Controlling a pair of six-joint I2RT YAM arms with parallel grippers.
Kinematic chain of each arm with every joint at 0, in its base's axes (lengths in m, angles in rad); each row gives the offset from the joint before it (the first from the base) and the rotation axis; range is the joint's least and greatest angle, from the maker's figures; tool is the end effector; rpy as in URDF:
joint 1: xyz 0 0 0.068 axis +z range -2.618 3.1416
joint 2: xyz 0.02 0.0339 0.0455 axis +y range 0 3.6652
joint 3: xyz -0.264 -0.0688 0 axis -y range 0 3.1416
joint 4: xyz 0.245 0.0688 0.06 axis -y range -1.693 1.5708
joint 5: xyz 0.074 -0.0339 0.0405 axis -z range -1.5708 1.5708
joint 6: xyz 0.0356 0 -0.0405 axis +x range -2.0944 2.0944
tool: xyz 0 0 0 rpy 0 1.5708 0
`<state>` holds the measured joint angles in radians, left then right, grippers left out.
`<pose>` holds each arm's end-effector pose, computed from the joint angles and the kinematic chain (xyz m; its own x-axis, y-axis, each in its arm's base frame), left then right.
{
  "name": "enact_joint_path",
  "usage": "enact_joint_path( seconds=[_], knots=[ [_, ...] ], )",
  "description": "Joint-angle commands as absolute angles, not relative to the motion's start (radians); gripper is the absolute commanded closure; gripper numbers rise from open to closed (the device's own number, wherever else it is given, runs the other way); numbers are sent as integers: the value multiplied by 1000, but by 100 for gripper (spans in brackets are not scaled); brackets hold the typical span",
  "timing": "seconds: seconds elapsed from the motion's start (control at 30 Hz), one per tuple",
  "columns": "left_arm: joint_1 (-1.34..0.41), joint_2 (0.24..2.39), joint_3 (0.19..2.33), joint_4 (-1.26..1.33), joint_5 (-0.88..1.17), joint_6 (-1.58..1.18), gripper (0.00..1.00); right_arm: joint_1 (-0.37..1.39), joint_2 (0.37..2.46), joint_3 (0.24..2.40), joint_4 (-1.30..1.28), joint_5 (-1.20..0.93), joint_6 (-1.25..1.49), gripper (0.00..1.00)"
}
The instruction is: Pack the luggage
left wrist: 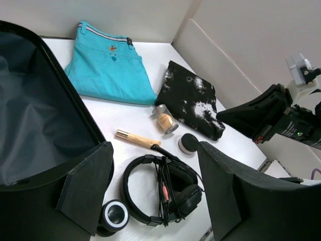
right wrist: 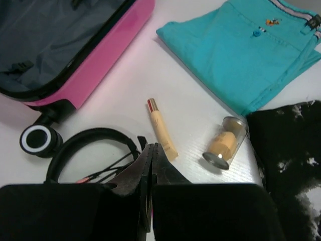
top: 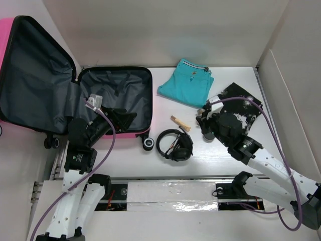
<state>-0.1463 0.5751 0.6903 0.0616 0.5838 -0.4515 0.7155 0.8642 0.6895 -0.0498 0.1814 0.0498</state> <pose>0.1327 -0.0394 0.3631 -0.1307 -0.3487 -0.9281 0.6684 0.6604 -0.3423 0.1601 0.1307 0.3065 -0.1933 -0.1032 -0.9757 -0.5035 0.8640 0.0084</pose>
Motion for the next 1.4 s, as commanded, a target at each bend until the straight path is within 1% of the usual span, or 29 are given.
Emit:
enact_joint_path(
  seconds=[0.0,0.07,0.1,0.13,0.17,0.2,0.23,0.27,0.3,0.33,0.43,0.47,0.5,0.53,0.6,0.63,0.67,0.73,0.83,1.0,1.1,1.3,1.37],
  knots=[
    [-144,558,701,72,574,-423,34,726,874,696,-152,149,64,100],
    [-144,552,699,64,574,-414,38,738,891,695,-158,147,64,99],
    [-144,552,703,58,566,-407,40,738,900,696,-169,147,67,75],
    [-144,552,704,52,563,-403,45,738,919,699,-166,144,66,63],
    [-144,554,703,52,561,-402,53,738,931,698,-157,141,61,48],
    [-144,552,701,52,561,-399,64,738,943,698,-156,140,61,41],
    [-144,554,700,52,564,-397,84,738,974,703,-158,140,60,35],
    [-144,557,699,54,563,-397,93,738,992,713,-158,137,58,29],
    [-144,557,701,52,560,-394,100,738,1012,716,-158,133,58,24],
    [-144,558,703,46,557,-393,100,738,1034,719,-150,129,58,19],
    [-144,557,701,41,540,-393,100,738,1129,744,-152,115,60,17],
    [-144,560,701,40,537,-394,95,738,1175,749,-147,117,63,16],
    [-144,560,700,40,535,-393,86,738,1196,749,-140,126,66,15],
    [-144,561,699,40,535,-393,72,729,1218,753,-124,124,67,15],
    [-144,560,699,40,532,-391,63,729,1276,756,-106,100,69,14],
    [-144,558,699,38,529,-387,56,729,1291,761,-83,83,69,13],
    [-144,557,701,37,526,-385,54,729,1307,767,-74,65,68,13],
    [-144,554,701,32,517,-384,53,729,1347,775,-46,17,69,12],
    [-144,549,701,23,508,-380,53,729,1397,790,-23,8,69,12],
    [-144,548,699,26,515,-379,52,719,1459,799,37,-51,93,16],
    [-144,546,701,26,518,-379,52,710,1473,801,57,-6,110,16],
    [-144,538,698,23,518,-379,52,687,1578,839,83,-21,129,16],
    [-144,535,698,23,518,-377,52,687,1606,850,98,-37,136,18]
  ],
)
